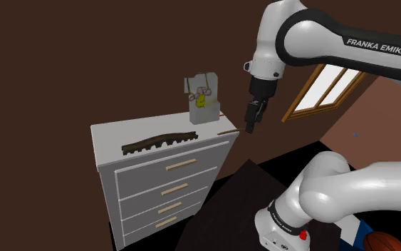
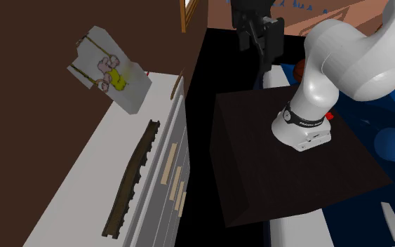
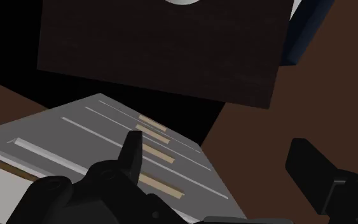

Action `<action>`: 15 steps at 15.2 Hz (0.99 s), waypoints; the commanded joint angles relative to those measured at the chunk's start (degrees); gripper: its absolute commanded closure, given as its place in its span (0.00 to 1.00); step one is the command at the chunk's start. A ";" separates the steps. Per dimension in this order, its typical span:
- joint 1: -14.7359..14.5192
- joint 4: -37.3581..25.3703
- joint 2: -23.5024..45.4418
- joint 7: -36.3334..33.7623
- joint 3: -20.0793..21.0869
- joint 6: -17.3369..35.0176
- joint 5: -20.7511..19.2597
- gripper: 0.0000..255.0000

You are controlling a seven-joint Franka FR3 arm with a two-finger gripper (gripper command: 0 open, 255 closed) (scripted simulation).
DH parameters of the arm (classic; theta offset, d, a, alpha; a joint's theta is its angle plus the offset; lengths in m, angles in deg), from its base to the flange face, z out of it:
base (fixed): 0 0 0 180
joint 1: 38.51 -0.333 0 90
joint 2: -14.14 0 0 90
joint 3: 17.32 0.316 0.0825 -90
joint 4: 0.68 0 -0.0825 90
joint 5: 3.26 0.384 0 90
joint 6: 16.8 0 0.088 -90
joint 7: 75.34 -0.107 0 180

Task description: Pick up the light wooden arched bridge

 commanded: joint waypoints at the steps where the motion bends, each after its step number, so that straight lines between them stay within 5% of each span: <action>1: 0.00 0.00 0.00 0.00 0.00 0.00 0.00 0.00; 15: -4.75 -2.04 25.06 23.86 -4.01 28.27 -6.67 0.00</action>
